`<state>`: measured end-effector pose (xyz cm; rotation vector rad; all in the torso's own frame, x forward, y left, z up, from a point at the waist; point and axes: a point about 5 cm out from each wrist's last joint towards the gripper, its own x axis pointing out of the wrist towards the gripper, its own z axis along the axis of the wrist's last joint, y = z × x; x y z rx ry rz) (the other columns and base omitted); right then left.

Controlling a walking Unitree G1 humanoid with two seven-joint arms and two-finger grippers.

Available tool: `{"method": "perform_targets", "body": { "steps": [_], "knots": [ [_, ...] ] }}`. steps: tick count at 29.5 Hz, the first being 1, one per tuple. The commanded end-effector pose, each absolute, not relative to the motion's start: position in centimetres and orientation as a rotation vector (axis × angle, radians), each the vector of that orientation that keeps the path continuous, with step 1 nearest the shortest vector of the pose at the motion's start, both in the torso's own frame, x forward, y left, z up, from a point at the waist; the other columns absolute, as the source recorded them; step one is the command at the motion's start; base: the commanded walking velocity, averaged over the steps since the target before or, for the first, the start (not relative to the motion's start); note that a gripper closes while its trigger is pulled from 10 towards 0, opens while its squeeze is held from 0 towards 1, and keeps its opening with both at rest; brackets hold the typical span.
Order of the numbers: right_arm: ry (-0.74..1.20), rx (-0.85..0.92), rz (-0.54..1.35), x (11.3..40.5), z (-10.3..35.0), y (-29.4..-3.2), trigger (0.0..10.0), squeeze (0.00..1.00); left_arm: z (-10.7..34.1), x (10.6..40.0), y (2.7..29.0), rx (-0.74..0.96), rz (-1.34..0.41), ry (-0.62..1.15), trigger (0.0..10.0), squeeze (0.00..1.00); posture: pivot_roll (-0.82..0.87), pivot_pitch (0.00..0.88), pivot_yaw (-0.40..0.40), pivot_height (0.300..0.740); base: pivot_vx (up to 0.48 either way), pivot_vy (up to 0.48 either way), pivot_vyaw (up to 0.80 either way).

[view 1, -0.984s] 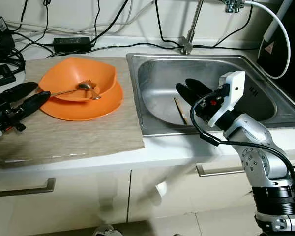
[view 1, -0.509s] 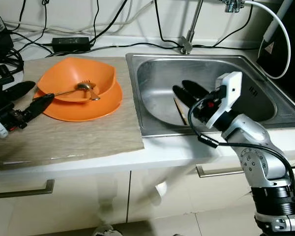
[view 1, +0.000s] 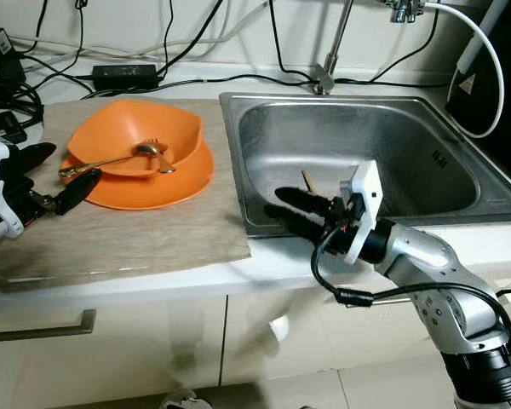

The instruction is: Kitchen organization

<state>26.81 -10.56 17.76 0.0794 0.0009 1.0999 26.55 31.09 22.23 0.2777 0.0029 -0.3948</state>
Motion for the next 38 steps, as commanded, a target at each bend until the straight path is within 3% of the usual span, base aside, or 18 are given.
{"method": "perform_targets", "body": {
  "steps": [1, 2, 14, 15, 17, 18, 19, 20, 38],
  "knots": [
    [-0.014, 0.058, 1.109, 26.7, 18.3, -10.7, 10.0, 0.0, 22.0, 26.9, 30.7, 0.283, -0.406, 0.007, 10.0, 0.28, 0.07, 0.034, -0.066, 0.74, 0.0, 0.0, 0.0],
    [-0.013, 0.058, 1.109, 26.7, 18.3, -10.7, 10.0, 0.0, 21.9, 27.0, 30.7, 0.283, -0.403, 0.007, 10.0, 0.0, 0.07, 0.034, -0.066, 0.74, 0.0, 0.0, 0.0],
    [-0.01, 0.05, 1.107, 26.7, 18.3, -10.7, 10.0, 0.0, 20.8, 28.5, 30.9, 0.259, -0.394, 0.031, 10.0, 0.0, 0.06, 0.026, -0.059, 0.74, 0.0, 0.0, 0.0],
    [-0.01, 0.049, 1.106, 26.7, 18.3, -10.7, 10.0, 0.0, 20.7, 28.6, 30.9, 0.253, -0.392, 0.034, 4.3, 0.0, 0.06, 0.024, -0.059, 0.74, 0.0, 0.0, 0.0],
    [-0.01, 0.049, 1.106, 26.7, 18.3, -10.7, 10.0, 0.0, 20.7, 28.6, 30.9, 0.253, -0.392, 0.034, 4.3, 0.0, 0.06, 0.024, -0.059, 0.74, 0.0, 0.0, 0.0],
    [-0.011, 0.049, 1.106, 26.7, 18.3, -10.8, 10.0, 0.0, 20.7, 28.7, 31.0, 0.249, -0.391, 0.035, 3.5, 0.0, 0.06, 0.023, -0.059, 0.74, 0.0, 0.0, 0.0],
    [-0.011, 0.047, 1.106, 26.6, 18.3, -10.8, 10.0, 0.0, 20.6, 28.8, 31.0, 0.246, -0.387, 0.036, 0.8, 0.0, 0.06, 0.021, -0.058, 0.74, 0.0, 0.0, 0.0],
    [-0.011, 0.047, 1.106, 26.6, 18.3, -10.8, 10.0, 0.0, 20.6, 28.8, 31.1, 0.244, -0.385, 0.036, 0.0, 0.0, 0.06, 0.021, -0.058, 0.74, 0.0, 0.0, 0.0],
    [-0.013, 0.039, 1.099, 26.7, 18.4, -11.0, 10.0, 0.0, 20.6, 29.3, 31.1, 0.224, -0.388, 0.004, 0.0, 0.0, 0.06, 0.019, -0.058, 0.74, 0.0, 0.0, 0.0]
  ]
}}
